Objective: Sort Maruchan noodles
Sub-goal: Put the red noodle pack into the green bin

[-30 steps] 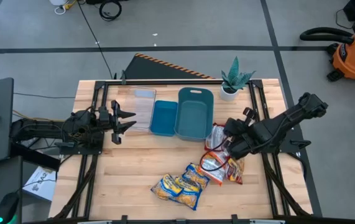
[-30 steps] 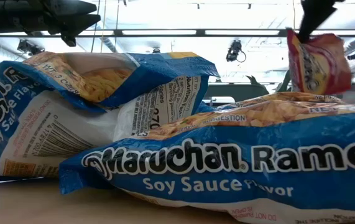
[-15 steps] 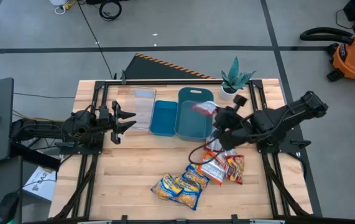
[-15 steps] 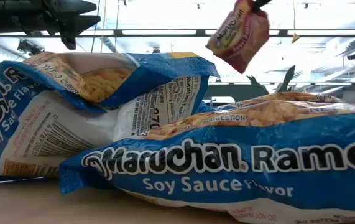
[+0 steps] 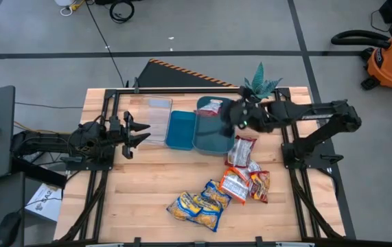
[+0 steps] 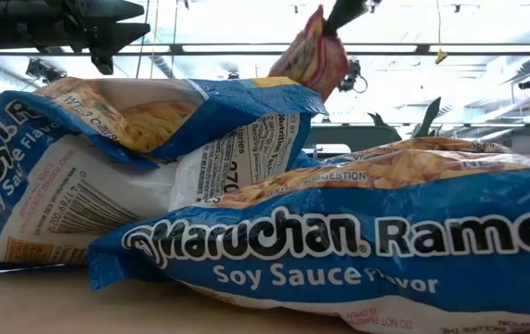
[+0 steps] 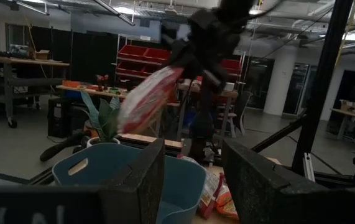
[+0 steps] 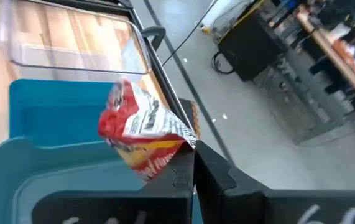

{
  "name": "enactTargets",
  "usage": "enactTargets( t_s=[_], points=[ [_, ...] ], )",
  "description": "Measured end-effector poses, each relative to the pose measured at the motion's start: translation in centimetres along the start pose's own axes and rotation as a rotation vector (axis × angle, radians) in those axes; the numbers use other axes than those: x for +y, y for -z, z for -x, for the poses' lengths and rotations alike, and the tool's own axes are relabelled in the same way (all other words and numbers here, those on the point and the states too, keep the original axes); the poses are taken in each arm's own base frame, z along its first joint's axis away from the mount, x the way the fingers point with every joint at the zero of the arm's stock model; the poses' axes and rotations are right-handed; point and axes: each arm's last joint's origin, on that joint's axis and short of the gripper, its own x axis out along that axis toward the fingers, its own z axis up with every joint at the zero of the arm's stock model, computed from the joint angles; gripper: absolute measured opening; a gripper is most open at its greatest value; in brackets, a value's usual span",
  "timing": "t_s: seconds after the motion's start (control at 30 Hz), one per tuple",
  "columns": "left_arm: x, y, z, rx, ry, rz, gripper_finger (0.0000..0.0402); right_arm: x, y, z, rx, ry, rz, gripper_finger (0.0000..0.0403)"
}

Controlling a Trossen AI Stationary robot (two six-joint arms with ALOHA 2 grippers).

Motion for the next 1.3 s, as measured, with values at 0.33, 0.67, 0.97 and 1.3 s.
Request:
enactTargets(
  t_s=[0.33, 0.67, 0.97, 1.3],
  points=[
    [0.0, 0.1, 0.0, 0.009, -0.001, -0.001, 0.0167, -1.7, 3.3, -6.0, 0.040, -0.060, -0.101, 0.0011],
    [0.0, 0.1, 0.0, 0.013, -0.002, -0.002, 0.0167, -1.7, 7.4, -9.3, 0.113, -0.245, -0.207, 0.0024],
    [0.0, 0.2, 0.0, 0.015, -0.002, -0.002, 0.0167, 1.0, 8.1, -8.0, 0.202, -0.518, -0.224, 0.0084],
    [0.0, 0.2, 0.0, 0.016, -0.002, -0.002, 0.0167, 1.3, 7.9, -4.8, 0.434, -0.531, -0.148, 0.0124]
  ],
)
